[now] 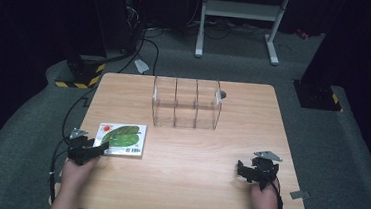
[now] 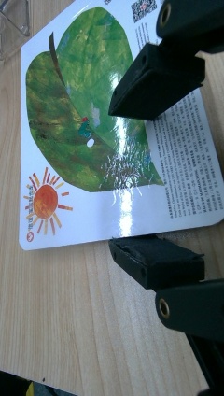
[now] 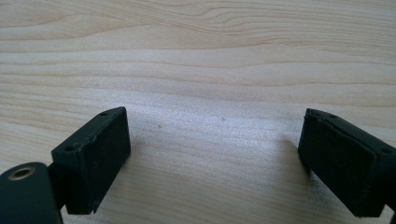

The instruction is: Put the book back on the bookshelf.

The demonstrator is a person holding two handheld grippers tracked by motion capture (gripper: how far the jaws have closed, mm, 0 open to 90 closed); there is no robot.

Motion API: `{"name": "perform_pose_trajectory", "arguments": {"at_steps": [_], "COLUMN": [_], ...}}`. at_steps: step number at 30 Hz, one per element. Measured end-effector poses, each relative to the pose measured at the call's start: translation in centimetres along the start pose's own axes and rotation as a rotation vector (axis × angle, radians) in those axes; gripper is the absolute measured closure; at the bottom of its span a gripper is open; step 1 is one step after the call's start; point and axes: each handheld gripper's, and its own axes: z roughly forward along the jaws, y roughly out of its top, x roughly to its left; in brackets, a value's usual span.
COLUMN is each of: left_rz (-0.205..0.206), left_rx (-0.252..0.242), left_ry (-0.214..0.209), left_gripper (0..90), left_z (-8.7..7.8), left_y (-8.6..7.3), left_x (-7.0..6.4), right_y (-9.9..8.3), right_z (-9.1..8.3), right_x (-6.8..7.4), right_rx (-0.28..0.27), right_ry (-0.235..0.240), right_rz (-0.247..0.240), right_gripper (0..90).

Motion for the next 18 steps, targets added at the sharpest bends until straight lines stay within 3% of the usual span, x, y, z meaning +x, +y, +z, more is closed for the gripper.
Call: {"name": "perform_pose_trajectory", "arguments": {"at_steps": [9, 18], "left_rz": [0.007, 0.044], "left_rx": [0.0, 0.002], "left_ry": [-0.017, -0.022], "left_gripper": [34.1, 34.6], "left_z": [-0.04, 0.05], "left_y": [-0.05, 0.01], "left_x": [-0.23, -0.76], "right_y": [0.0, 0.0], "right_z": [0.0, 0.0], "right_x": [0.0, 0.0], "right_rx": [0.0, 0.0], "right_ry": [0.0, 0.0], "right_rz": [0.0, 0.0], "right_gripper": [9.0, 9.0]}}
